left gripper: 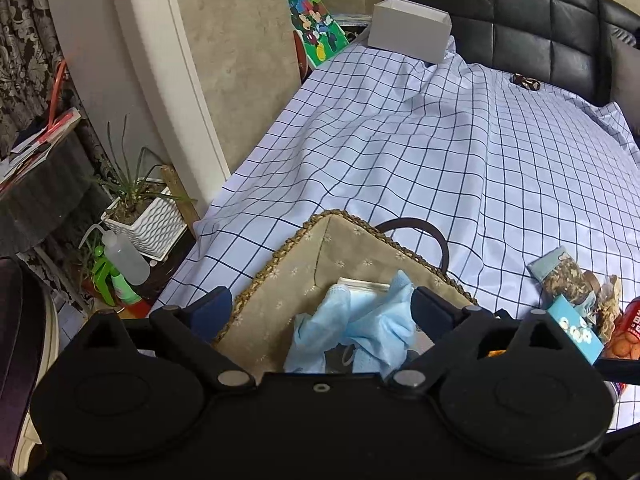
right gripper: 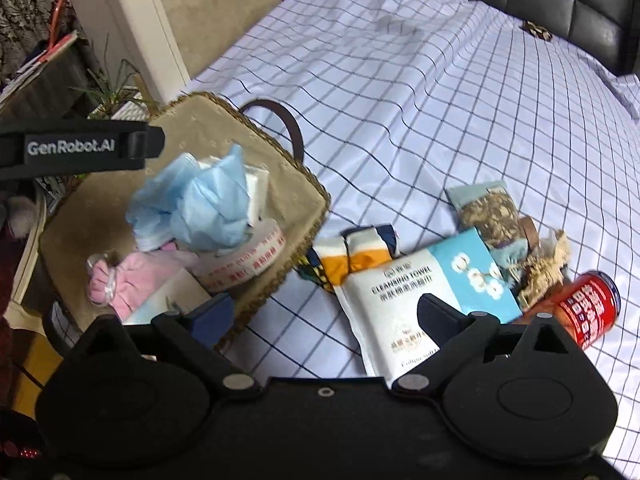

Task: Organize soft objects
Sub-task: 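Withdraw both tools from the basket back over the pile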

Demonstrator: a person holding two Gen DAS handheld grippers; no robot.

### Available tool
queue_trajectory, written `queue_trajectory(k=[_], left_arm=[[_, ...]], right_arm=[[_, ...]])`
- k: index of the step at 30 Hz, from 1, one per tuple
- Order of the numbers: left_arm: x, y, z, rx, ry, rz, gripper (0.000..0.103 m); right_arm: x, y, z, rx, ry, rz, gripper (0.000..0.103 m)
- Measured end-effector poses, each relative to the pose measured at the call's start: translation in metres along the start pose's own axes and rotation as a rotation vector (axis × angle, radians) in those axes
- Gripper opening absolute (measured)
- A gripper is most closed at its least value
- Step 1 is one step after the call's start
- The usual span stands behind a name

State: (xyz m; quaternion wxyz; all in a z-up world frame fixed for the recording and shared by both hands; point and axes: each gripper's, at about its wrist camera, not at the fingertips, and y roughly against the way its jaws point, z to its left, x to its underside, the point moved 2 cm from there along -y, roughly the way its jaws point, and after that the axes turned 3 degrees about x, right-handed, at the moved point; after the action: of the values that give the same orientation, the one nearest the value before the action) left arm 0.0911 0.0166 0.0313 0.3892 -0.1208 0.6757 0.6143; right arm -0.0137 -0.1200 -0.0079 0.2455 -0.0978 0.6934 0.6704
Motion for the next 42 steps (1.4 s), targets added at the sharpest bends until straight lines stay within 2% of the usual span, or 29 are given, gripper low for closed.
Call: queue_trajectory(k=[8, 17, 25, 37, 42], left_arm=[[0.006, 0.004, -0.023, 0.054, -0.048, 0.012, 0.098], [0.024, 0.004, -0.069, 0.141, -0.130, 0.078, 0.098], [0.039, 0.001, -0.118, 0.203, -0.215, 0.120, 0.098], [0.036, -0.017, -0.160, 0.275, -0.210, 0.163, 0.098], [0.035, -0.032, -0.168, 0.250, -0.209, 0.161, 0.098]], right_arm=[[0.021, -0.001, -0.021, 0.053, -0.005, 0.048, 0.100], [0.059, 0.002, -0.065, 0.178, -0.016, 0.117, 0.102], [0.087, 0.008, -0.123, 0.191, -0.137, 0.149, 0.102], [0.106, 0.003, -0.182, 0.265, -0.267, 0.155, 0.102], [0.109, -0.002, -0.201, 0.288, -0.317, 0.150, 0.101]])
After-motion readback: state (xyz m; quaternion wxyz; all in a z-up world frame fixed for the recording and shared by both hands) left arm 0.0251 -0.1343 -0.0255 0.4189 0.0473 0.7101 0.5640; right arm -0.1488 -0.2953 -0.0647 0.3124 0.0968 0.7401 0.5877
